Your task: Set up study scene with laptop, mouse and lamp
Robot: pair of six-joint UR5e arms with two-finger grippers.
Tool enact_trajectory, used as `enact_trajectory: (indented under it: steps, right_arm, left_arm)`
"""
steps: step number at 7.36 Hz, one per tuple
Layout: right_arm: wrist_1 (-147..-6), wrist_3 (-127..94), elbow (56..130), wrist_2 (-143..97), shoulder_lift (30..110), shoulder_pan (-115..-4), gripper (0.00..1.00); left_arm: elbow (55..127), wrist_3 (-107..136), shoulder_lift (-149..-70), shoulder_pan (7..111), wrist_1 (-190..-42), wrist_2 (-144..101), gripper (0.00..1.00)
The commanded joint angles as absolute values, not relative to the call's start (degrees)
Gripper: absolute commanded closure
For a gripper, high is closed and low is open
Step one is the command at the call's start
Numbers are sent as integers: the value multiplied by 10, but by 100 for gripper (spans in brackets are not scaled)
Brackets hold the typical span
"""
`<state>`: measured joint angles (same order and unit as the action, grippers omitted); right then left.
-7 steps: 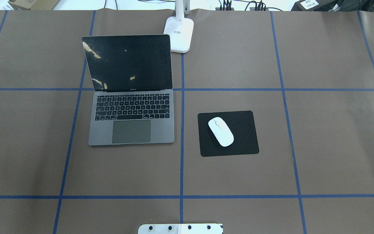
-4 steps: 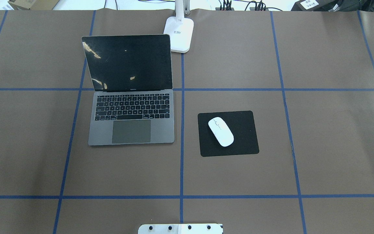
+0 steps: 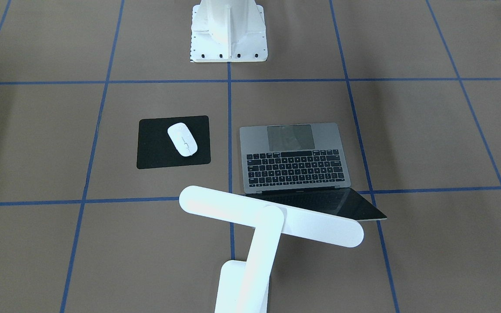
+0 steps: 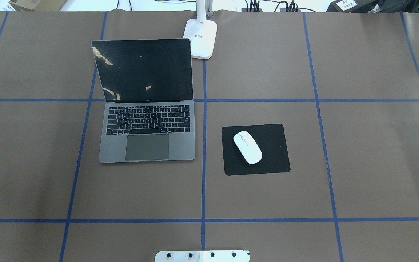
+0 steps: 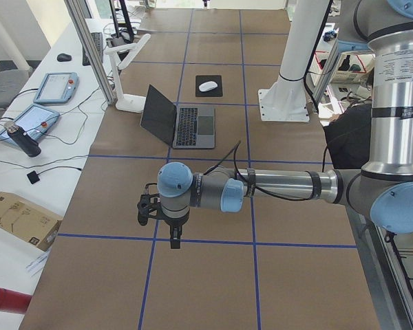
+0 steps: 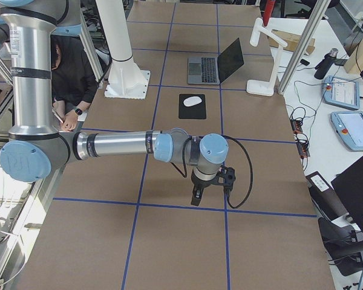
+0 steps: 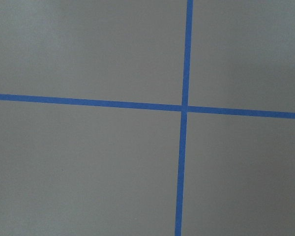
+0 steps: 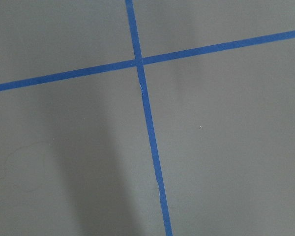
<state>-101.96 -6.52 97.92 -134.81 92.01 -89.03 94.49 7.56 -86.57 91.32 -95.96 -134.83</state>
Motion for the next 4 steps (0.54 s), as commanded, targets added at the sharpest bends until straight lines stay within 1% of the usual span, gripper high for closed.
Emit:
enact_trajectory:
  steps: [1, 4]
  right_arm:
    - [-1020, -64, 980, -1350, 920, -890, 1]
    - [-1020, -64, 984, -1351, 920, -890, 1]
  left_arm:
    - [945, 76, -866, 911, -959, -1348, 1]
    - [945, 76, -867, 911, -959, -1348, 1]
